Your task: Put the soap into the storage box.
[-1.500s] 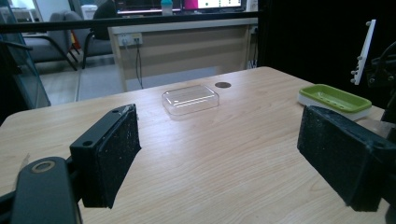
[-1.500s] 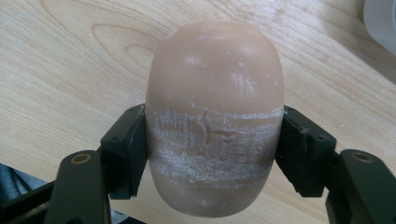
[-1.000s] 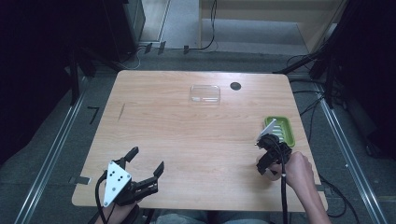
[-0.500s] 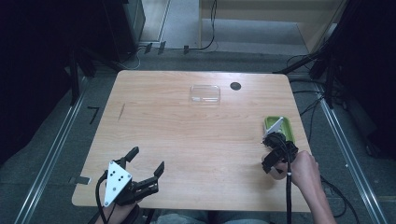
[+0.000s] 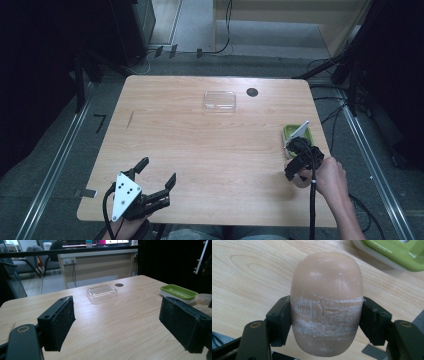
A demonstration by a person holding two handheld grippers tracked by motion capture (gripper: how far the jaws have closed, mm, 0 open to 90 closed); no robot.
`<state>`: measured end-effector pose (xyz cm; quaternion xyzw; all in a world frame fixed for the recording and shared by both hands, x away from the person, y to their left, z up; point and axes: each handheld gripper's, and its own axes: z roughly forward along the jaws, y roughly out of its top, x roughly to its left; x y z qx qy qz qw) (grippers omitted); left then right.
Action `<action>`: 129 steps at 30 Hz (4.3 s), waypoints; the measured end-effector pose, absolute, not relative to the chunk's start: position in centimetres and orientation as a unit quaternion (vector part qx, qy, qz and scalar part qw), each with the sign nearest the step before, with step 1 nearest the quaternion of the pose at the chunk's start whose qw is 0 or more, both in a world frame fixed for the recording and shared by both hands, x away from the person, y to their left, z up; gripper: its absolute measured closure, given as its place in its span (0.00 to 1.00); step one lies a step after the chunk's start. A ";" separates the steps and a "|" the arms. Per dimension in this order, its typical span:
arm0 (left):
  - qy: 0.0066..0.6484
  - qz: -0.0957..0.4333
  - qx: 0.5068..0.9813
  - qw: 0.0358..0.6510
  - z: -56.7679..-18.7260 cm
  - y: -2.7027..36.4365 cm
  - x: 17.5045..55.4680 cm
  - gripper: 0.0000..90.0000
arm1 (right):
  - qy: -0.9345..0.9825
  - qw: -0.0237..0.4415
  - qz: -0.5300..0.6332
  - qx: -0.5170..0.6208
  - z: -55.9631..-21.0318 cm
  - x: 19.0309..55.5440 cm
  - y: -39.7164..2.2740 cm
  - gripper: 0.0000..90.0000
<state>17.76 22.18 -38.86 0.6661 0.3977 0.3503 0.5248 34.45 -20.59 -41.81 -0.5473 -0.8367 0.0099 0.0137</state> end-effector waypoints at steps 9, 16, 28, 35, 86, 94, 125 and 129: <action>0.397 0.351 0.666 0.525 -38.9 22.2 17.8 0.15 | -0.831 0.012 0.002 -0.556 -41.5 35.2 -21.3 0.37; 0.398 0.351 0.666 0.524 -38.9 22.2 17.8 0.15 | -0.826 0.010 -0.003 -0.564 -41.0 35.9 -21.9 0.37; 0.398 0.351 0.666 0.524 -38.9 22.2 17.8 0.15 | -0.820 0.008 -0.010 -0.572 -40.3 37.0 -22.4 0.37; 0.398 0.351 0.666 0.524 -38.9 22.2 17.7 0.15 | -0.817 0.007 -0.014 -0.577 -40.2 37.5 -22.7 0.37; 0.398 0.351 0.666 0.524 -38.9 22.2 17.8 0.15 | -0.787 0.002 -0.041 -0.616 -39.8 42.9 -24.1 0.37; 0.399 0.351 0.666 0.524 -38.9 22.3 17.8 0.15 | -0.785 0.008 -0.046 -0.618 -40.4 43.7 -24.3 0.37; 0.398 0.352 0.667 0.522 -38.9 22.3 17.7 0.15 | -0.763 0.020 -0.055 -0.644 -42.3 45.8 -25.3 0.37; 0.400 0.352 0.666 0.522 -38.9 22.3 17.7 0.15 | -0.761 0.021 -0.054 -0.646 -42.8 46.0 -25.5 0.37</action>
